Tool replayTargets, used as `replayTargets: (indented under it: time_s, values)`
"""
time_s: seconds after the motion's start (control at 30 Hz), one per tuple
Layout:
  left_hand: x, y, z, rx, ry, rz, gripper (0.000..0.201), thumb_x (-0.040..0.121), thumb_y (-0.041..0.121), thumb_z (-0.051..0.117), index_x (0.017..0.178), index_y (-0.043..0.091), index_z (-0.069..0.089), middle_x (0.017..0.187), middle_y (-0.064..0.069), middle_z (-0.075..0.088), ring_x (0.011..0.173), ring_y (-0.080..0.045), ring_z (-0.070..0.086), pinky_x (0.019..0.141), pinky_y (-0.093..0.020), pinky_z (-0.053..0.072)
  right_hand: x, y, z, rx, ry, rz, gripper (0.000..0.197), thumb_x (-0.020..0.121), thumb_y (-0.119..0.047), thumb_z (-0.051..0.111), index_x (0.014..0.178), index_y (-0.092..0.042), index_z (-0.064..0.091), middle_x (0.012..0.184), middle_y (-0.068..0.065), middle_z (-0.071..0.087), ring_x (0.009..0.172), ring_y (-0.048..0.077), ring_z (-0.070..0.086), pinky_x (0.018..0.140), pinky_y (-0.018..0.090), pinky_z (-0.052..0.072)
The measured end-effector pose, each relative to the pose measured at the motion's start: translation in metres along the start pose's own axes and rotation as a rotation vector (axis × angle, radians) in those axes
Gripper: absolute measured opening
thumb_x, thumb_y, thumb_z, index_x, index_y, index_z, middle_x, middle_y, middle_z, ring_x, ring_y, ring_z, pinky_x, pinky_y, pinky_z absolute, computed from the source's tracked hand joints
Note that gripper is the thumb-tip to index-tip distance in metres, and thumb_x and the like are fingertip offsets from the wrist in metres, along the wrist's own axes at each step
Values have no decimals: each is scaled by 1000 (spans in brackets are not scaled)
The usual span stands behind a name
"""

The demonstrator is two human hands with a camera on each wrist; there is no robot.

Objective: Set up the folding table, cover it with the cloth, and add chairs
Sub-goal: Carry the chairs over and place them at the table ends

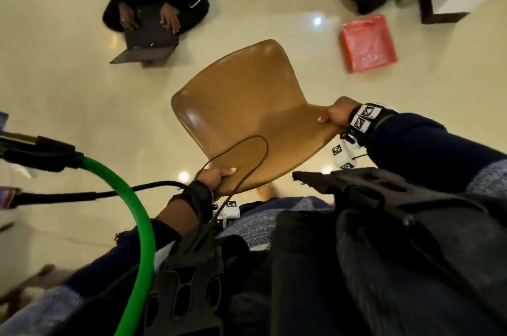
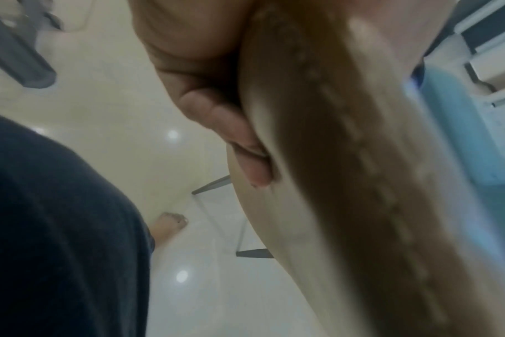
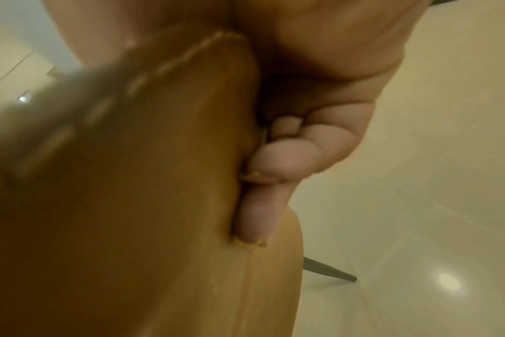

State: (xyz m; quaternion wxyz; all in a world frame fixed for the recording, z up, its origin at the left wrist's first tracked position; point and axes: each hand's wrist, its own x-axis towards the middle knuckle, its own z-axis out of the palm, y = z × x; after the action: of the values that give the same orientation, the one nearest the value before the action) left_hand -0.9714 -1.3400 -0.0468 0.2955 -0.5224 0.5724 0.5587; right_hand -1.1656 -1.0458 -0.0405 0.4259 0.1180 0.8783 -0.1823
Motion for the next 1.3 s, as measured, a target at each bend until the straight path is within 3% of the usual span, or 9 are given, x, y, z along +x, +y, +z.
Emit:
replayTargets:
  time_s: [0.13, 0.23, 0.37, 0.5, 0.6, 0.77, 1.0, 1.17, 1.3]
  values:
    - [-5, 35, 47, 132, -94, 70, 24, 84, 3, 75, 107, -1, 72, 105, -25, 69, 43, -12, 60, 47, -18, 50, -23, 92, -21, 189, 46, 127, 38, 85, -31, 75, 102, 1, 65, 88, 17, 68, 68, 30, 62, 56, 31, 47]
    - [-19, 57, 103, 261, -146, 124, 26, 76, 1, 82, 100, -3, 73, 111, -24, 72, 71, -25, 70, 74, -35, 61, -48, 170, -28, 323, 108, 217, 31, 86, -31, 75, 90, -2, 67, 94, 21, 69, 73, 31, 62, 67, 35, 51]
    - [-45, 67, 181, 504, -239, 192, 4, 88, -1, 70, 92, -2, 68, 88, -17, 71, 45, -10, 61, 44, -18, 48, -84, 259, -20, 528, 172, 347, 31, 85, -29, 76, 82, 0, 65, 78, 19, 66, 62, 30, 61, 58, 34, 50]
    - [-38, 56, 265, 637, -368, 177, 27, 83, 10, 77, 108, 2, 69, 105, -13, 71, 77, -21, 67, 73, -30, 56, -126, 347, 0, 708, 219, 492, 33, 85, -29, 76, 85, 3, 65, 68, 16, 65, 52, 28, 59, 49, 29, 45]
    - [17, 39, 320, 759, -373, 180, 88, 36, 25, 97, 118, 4, 70, 101, -12, 77, 85, -31, 76, 79, -41, 61, -145, 399, 23, 822, 237, 565, 37, 83, -32, 77, 90, 3, 68, 77, 17, 68, 61, 30, 62, 56, 32, 48]
    - [17, 8, 378, 981, -398, 203, 86, 32, 34, 96, 110, 9, 72, 95, -10, 77, 83, -30, 75, 85, -42, 60, -166, 459, 72, 981, 230, 642, 28, 86, -27, 75, 79, -3, 64, 74, 15, 65, 57, 27, 58, 51, 28, 45]
    - [-47, 28, 414, 1075, -425, 236, 45, 82, 15, 81, 120, -1, 63, 95, -14, 72, 79, -29, 69, 82, -40, 59, -159, 479, 79, 1137, 261, 670, 31, 80, -36, 78, 83, -7, 67, 83, 14, 71, 71, 33, 66, 69, 39, 53]
    - [-80, 33, 407, 1182, -483, 203, 14, 96, 5, 64, 106, -4, 64, 52, -2, 68, 39, -13, 64, 38, -20, 49, -155, 476, 83, 1163, 270, 717, 35, 81, -38, 77, 89, -6, 67, 82, 13, 68, 71, 32, 63, 69, 38, 50]
    - [-73, 47, 413, 1269, -452, 167, 11, 95, 16, 67, 90, 8, 61, 71, -3, 67, 41, -10, 61, 38, -20, 49, -149, 477, 87, 1204, 282, 762, 37, 82, -34, 78, 97, -1, 69, 81, 13, 67, 72, 31, 62, 67, 34, 47]
